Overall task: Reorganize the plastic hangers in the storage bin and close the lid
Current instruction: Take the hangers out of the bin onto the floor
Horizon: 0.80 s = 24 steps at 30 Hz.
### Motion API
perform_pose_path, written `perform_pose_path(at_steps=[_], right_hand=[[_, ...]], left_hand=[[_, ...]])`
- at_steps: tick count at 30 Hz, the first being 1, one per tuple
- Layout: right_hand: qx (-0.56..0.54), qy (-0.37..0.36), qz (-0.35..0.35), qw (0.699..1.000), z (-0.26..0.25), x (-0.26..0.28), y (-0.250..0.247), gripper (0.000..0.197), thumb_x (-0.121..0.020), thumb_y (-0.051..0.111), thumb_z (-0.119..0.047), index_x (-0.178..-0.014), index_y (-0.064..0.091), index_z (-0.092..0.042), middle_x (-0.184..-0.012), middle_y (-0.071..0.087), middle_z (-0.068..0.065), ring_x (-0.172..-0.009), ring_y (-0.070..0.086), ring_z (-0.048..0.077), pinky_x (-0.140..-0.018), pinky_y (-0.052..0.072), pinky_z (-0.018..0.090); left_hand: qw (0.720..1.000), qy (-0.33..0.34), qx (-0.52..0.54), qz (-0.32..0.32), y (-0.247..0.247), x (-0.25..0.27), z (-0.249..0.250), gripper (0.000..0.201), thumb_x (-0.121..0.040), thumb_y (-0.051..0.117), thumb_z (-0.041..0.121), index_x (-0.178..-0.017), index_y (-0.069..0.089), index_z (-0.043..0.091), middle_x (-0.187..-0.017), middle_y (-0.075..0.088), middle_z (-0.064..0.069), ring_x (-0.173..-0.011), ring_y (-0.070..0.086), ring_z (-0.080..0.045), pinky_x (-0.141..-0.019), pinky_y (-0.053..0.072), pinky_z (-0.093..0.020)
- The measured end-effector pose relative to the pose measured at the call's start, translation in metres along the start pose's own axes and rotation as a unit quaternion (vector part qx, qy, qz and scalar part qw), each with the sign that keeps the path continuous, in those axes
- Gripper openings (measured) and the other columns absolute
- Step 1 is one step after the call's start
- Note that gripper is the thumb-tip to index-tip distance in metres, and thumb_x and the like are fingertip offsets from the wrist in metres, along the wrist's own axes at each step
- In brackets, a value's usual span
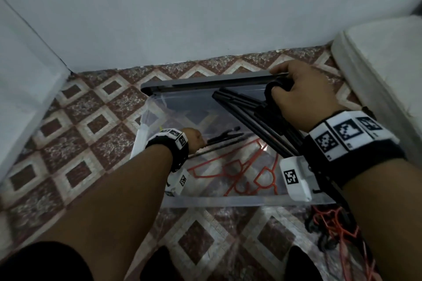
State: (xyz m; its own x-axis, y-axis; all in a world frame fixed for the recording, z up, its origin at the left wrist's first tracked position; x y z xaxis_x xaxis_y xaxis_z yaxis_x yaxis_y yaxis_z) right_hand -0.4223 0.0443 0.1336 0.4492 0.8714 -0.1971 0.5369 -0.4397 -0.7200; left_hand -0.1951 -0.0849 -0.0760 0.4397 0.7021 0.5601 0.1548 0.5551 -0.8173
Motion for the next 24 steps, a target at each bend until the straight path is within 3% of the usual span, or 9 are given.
perform_pose_path(at_steps=[2, 4, 7, 10, 12, 14, 16, 19, 24], right_hand=[[-0.003, 0.005, -0.004, 1.0, 0.005, 0.0, 0.0, 0.026, -0.089, 0.059, -0.024, -0.114, 0.059, -0.031, -0.085, 0.064, -0.003, -0.068, 0.059, 0.009, -0.063, 0.051, 0.028], [-0.005, 0.006, -0.005, 1.0, 0.008, -0.001, -0.001, 0.024, -0.09, 0.059, -0.023, -0.112, 0.059, -0.031, -0.085, 0.061, -0.005, -0.065, 0.054, 0.003, -0.056, 0.044, 0.022], [-0.015, 0.004, -0.013, 1.0, 0.011, -0.001, -0.003, 0.023, -0.09, 0.061, -0.022, -0.113, 0.061, -0.03, -0.082, 0.058, -0.009, -0.065, 0.054, 0.0, -0.053, 0.04, 0.018], [-0.039, -0.001, -0.032, 0.999, 0.01, 0.001, -0.004, 0.025, -0.09, 0.061, -0.02, -0.114, 0.061, -0.029, -0.084, 0.061, -0.01, -0.071, 0.064, 0.011, -0.06, 0.051, 0.024], [-0.052, -0.007, -0.043, 0.998, 0.009, 0.001, -0.002, 0.024, -0.09, 0.061, -0.02, -0.111, 0.061, -0.031, -0.084, 0.063, -0.011, -0.072, 0.066, 0.011, -0.062, 0.053, 0.026], [-0.061, -0.013, -0.058, 0.996, 0.008, 0.002, 0.001, 0.022, -0.09, 0.062, -0.021, -0.11, 0.061, -0.031, -0.09, 0.066, -0.008, -0.074, 0.067, 0.011, -0.064, 0.054, 0.026], [-0.073, -0.011, -0.075, 0.994, 0.006, 0.002, 0.007, 0.02, -0.091, 0.062, -0.024, -0.111, 0.063, -0.03, -0.092, 0.069, -0.003, -0.074, 0.068, 0.015, -0.07, 0.058, 0.034], [-0.075, -0.014, -0.104, 0.992, -0.007, 0.008, 0.018, 0.013, -0.094, 0.057, -0.038, -0.104, 0.064, -0.033, -0.085, 0.07, -0.008, -0.07, 0.069, 0.011, -0.071, 0.059, 0.038], [-0.107, -0.062, -0.186, 0.975, -0.043, 0.025, 0.037, 0.041, -0.075, 0.056, -0.071, -0.094, 0.067, -0.036, -0.079, 0.071, -0.013, -0.073, 0.069, 0.005, -0.069, 0.054, 0.028]], left_hand=[[0.999, 0.005, -0.044, -0.003, -0.01, 0.01, 0.01, 0.033, -0.101, 0.047, 0.031, -0.118, 0.063, 0.008, -0.119, 0.064, -0.01, -0.107, 0.06, -0.029, -0.086, 0.047, -0.033], [0.995, 0.01, -0.097, 0.021, -0.024, 0.02, 0.018, 0.03, -0.1, 0.047, 0.032, -0.113, 0.062, 0.008, -0.115, 0.064, -0.013, -0.103, 0.061, -0.031, -0.086, 0.048, -0.035], [0.988, 0.02, -0.143, 0.062, -0.052, 0.039, 0.024, 0.023, -0.099, 0.047, 0.021, -0.114, 0.062, 0.012, -0.114, 0.065, -0.013, -0.101, 0.061, -0.031, -0.079, 0.046, -0.033], [0.982, 0.048, -0.14, 0.116, -0.083, 0.065, 0.021, 0.025, -0.097, 0.044, 0.015, -0.114, 0.061, 0.021, -0.108, 0.066, -0.009, -0.092, 0.062, -0.029, -0.078, 0.05, -0.035], [0.972, 0.074, -0.152, 0.165, -0.099, 0.087, 0.015, 0.027, -0.098, 0.041, 0.018, -0.115, 0.059, 0.028, -0.104, 0.067, -0.004, -0.089, 0.063, -0.027, -0.082, 0.051, -0.04], [0.957, 0.105, -0.145, 0.23, -0.11, 0.11, 0.014, 0.025, -0.1, 0.039, 0.025, -0.113, 0.058, 0.032, -0.104, 0.067, 0.002, -0.09, 0.063, -0.024, -0.085, 0.047, -0.04], [0.947, 0.149, -0.111, 0.262, -0.113, 0.126, 0.015, 0.024, -0.1, 0.042, 0.029, -0.115, 0.059, 0.032, -0.108, 0.066, 0.004, -0.097, 0.061, -0.023, -0.09, 0.044, -0.04], [0.952, 0.188, -0.068, 0.233, -0.106, 0.128, 0.019, 0.025, -0.101, 0.042, 0.029, -0.12, 0.059, 0.028, -0.109, 0.061, 0.001, -0.103, 0.056, -0.023, -0.09, 0.044, -0.038], [0.941, 0.235, -0.037, 0.241, -0.099, 0.126, 0.028, 0.025, -0.101, 0.044, 0.027, -0.12, 0.061, 0.025, -0.105, 0.058, 0.0, -0.098, 0.053, -0.022, -0.086, 0.042, -0.035]])
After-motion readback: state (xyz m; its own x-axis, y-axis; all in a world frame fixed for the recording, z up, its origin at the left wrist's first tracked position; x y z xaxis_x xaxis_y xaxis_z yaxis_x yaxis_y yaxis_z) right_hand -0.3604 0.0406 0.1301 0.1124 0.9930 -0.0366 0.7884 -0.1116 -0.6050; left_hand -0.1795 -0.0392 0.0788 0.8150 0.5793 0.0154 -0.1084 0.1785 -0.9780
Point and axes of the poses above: each hand's wrist, its own x-axis away from the middle knuckle, its own y-axis out of the palm, z = x × y, the point moved 9 cm from there along -x, towards the middle knuckle
